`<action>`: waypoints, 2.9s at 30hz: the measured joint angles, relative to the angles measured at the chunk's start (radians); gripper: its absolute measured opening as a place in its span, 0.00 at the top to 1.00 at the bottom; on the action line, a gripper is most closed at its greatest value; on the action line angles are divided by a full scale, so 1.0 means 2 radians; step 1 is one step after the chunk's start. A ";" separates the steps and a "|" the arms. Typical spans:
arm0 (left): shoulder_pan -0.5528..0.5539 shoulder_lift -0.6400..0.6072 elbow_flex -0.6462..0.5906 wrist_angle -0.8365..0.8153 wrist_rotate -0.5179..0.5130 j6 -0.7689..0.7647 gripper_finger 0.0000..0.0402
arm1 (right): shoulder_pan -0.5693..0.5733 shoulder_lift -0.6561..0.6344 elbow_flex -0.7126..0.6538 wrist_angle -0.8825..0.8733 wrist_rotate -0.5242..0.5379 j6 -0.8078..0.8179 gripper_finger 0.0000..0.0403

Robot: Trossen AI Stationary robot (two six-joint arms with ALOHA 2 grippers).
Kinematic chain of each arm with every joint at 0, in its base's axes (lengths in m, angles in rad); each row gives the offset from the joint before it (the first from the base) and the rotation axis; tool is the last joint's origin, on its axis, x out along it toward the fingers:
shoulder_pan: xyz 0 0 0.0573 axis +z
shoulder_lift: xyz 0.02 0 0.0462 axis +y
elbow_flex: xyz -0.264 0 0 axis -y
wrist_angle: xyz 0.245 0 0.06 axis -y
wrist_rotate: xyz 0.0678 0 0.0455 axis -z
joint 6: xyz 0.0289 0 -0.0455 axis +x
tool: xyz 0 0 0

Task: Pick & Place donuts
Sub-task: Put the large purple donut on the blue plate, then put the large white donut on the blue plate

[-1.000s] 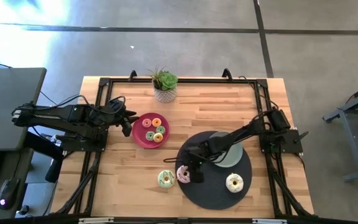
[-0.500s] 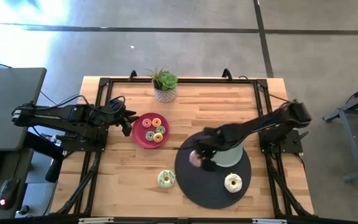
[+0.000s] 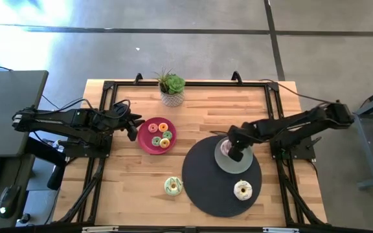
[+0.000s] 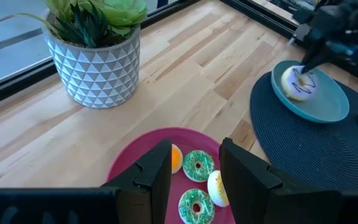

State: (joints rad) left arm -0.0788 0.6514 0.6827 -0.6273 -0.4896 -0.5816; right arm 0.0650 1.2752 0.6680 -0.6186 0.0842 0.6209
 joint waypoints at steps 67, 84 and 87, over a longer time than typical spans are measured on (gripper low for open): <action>0.000 0.217 -0.001 0.267 0.282 0.120 0.68 | 0.275 0.092 0.077 -0.035 -0.080 0.284 0.54; 0.000 0.273 0.000 0.338 0.294 0.118 0.68 | 0.306 0.161 0.077 -0.018 -0.095 0.289 0.61; 0.000 0.273 0.000 0.341 0.294 0.118 0.68 | 0.304 0.156 0.077 -0.013 -0.111 0.288 0.72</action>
State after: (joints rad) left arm -0.0792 1.1969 0.6825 0.0551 0.0982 -0.3447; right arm 0.6731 1.5877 0.8219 -0.6450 -0.1380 1.1977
